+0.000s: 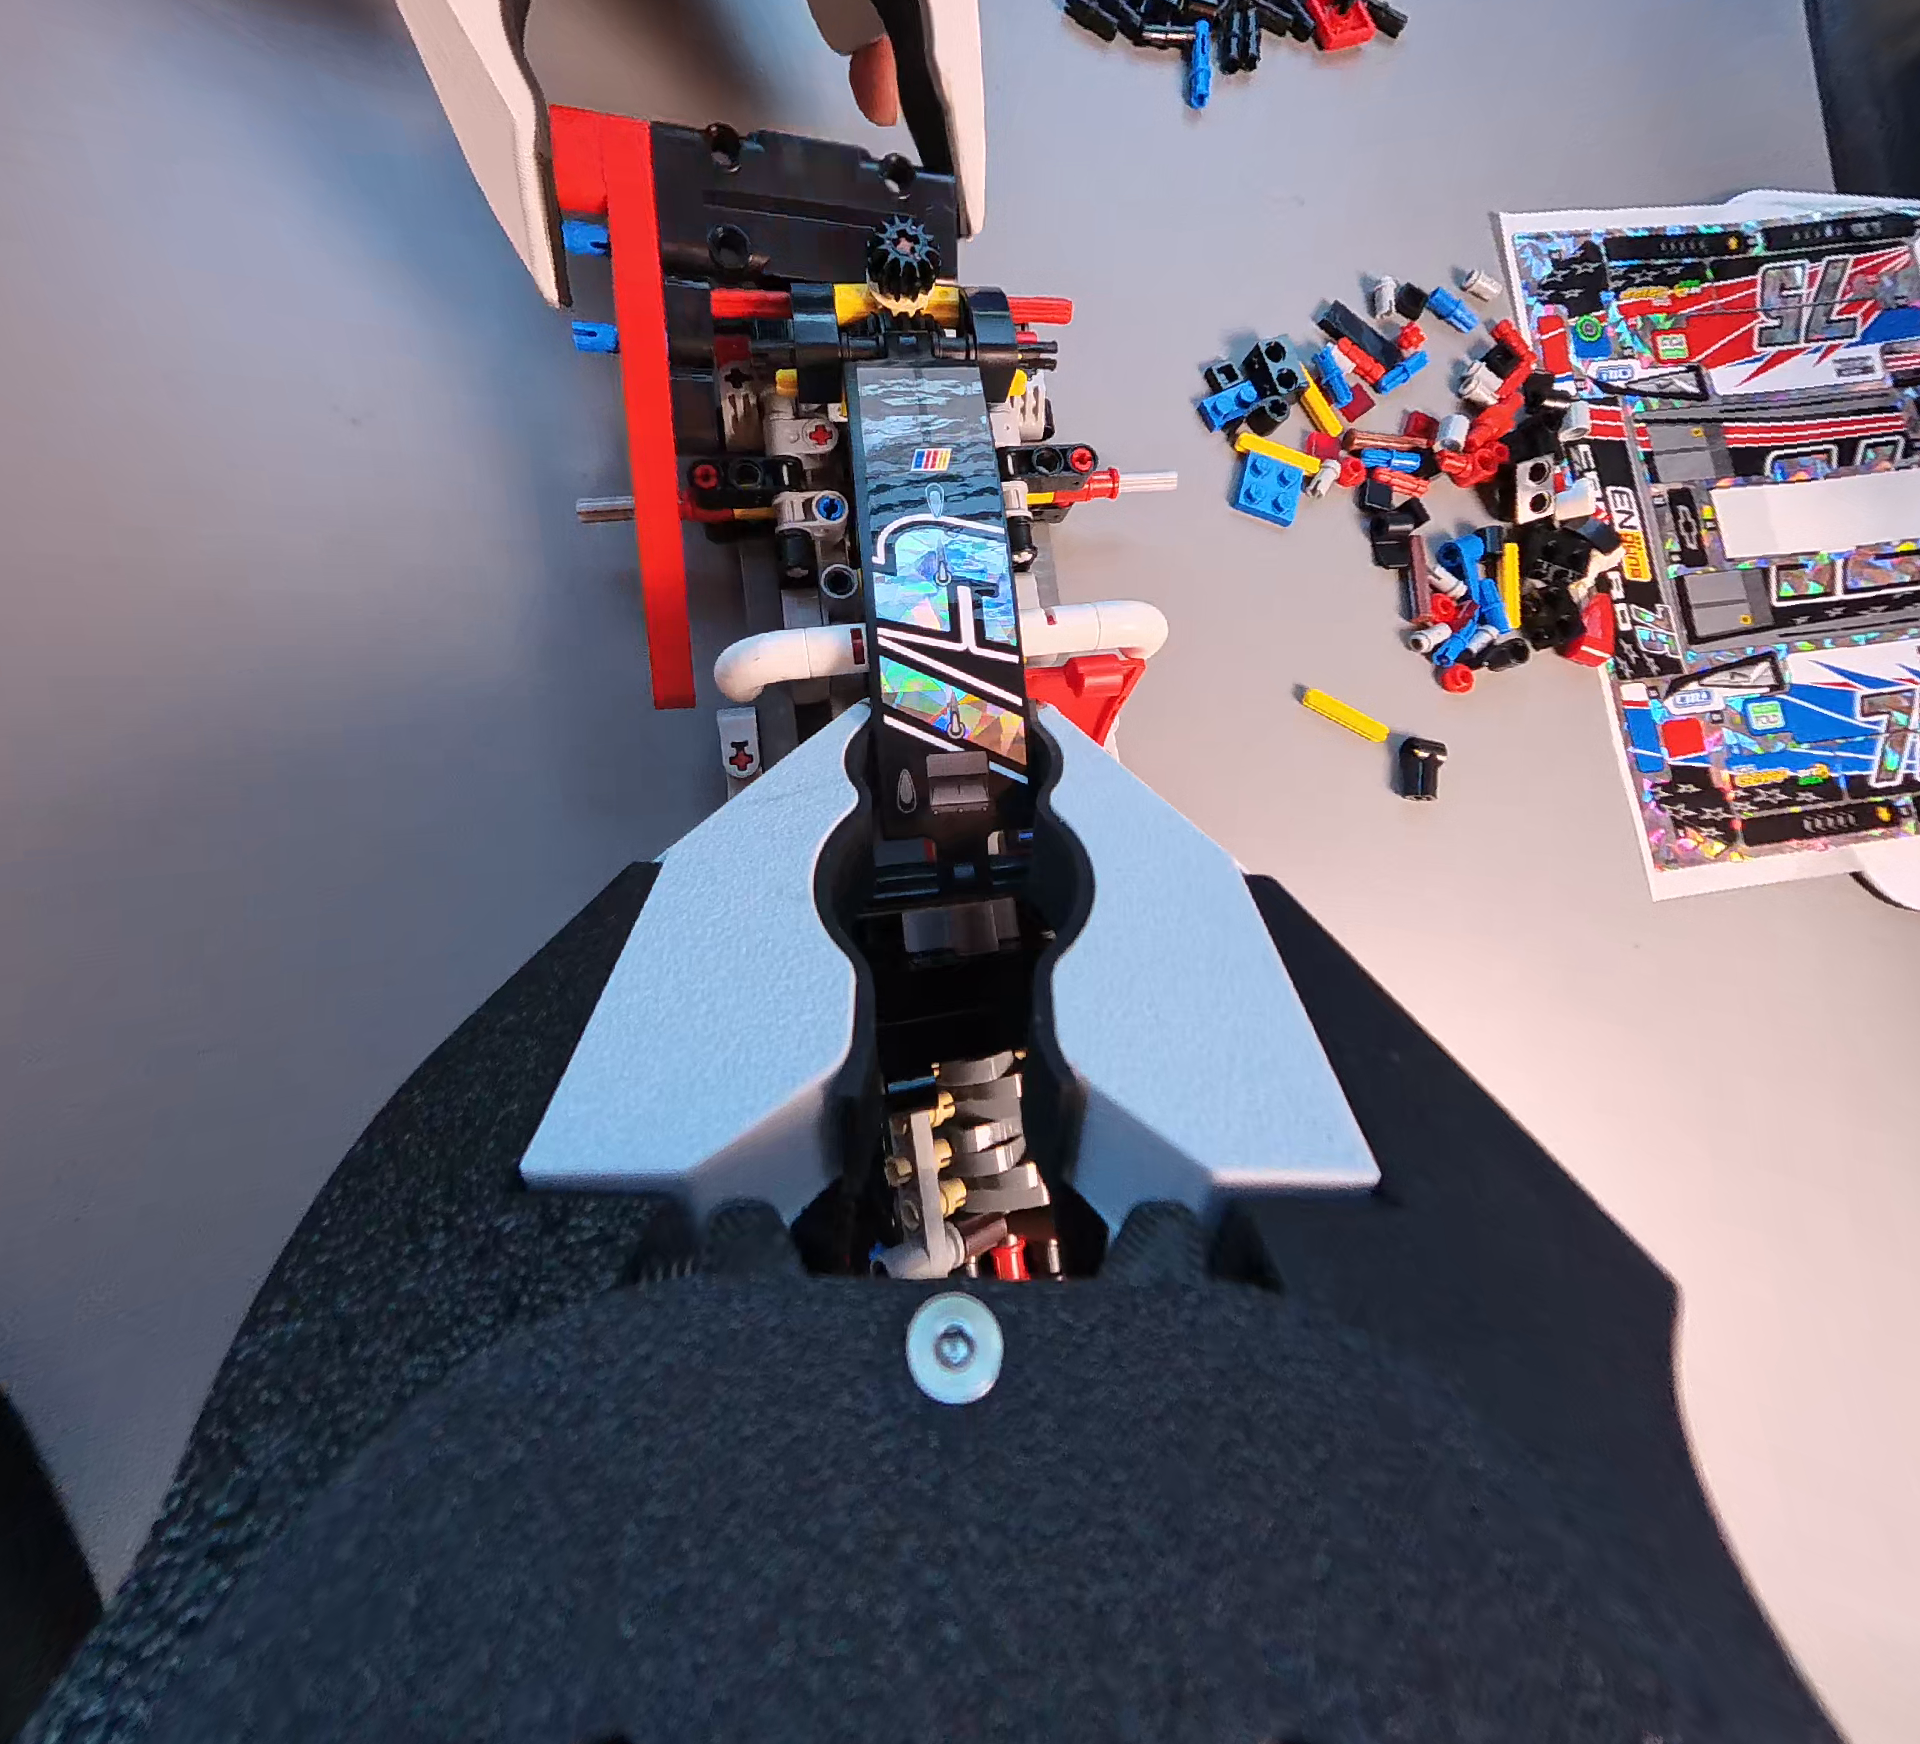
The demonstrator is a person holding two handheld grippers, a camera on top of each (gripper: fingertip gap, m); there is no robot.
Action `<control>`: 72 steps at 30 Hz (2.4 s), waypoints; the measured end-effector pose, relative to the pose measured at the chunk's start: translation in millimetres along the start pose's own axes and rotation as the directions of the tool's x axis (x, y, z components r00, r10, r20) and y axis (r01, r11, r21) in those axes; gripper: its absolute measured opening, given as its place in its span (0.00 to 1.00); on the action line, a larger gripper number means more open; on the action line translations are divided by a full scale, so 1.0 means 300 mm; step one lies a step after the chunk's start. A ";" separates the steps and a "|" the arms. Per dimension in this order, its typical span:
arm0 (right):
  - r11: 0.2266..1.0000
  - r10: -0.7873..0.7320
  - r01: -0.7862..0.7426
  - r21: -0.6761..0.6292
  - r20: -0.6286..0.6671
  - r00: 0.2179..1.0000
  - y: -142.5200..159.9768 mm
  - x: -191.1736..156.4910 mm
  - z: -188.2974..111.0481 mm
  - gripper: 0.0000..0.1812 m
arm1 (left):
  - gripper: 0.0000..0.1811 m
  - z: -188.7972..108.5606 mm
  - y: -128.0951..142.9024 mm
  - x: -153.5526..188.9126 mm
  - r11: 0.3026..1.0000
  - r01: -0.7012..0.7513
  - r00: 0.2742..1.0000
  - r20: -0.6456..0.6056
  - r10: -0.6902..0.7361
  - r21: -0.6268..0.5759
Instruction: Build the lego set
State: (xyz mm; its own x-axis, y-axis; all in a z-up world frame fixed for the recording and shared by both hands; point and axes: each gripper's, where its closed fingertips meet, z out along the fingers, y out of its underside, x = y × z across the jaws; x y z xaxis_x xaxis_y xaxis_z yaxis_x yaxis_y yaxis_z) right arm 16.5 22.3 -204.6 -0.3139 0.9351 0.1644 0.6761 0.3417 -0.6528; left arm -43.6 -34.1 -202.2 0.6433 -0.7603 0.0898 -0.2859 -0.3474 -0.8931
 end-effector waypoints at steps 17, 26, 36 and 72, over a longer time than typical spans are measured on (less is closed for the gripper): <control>1.000 -0.008 0.008 0.027 0.004 1.000 -0.006 -0.005 0.000 0.12 | 0.43 -0.003 0.034 0.009 0.998 -0.023 1.000 0.019 0.024 -0.052; 0.999 -0.013 0.013 0.041 0.003 1.000 -0.007 -0.002 -0.002 0.12 | 0.43 -0.035 0.059 0.004 0.997 -0.002 1.000 0.003 0.003 -0.083; 0.997 -0.037 0.035 0.069 0.033 0.999 -0.022 -0.026 -0.002 0.12 | 0.43 -0.016 0.056 -0.025 0.997 0.032 0.998 0.054 -0.028 -0.067; 0.996 -0.029 0.028 0.088 0.011 1.000 -0.005 -0.013 -0.019 0.12 | 0.43 0.013 0.062 -0.012 0.995 0.015 0.997 0.083 -0.006 -0.099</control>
State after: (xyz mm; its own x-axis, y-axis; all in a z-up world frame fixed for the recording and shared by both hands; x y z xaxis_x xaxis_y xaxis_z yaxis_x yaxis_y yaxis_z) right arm 20.5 18.5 -200.1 -0.3407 0.9238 0.1747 0.6062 0.3579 -0.7102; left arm -48.5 -35.7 -220.7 0.7016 -0.7101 0.0589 -0.3451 -0.4109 -0.8438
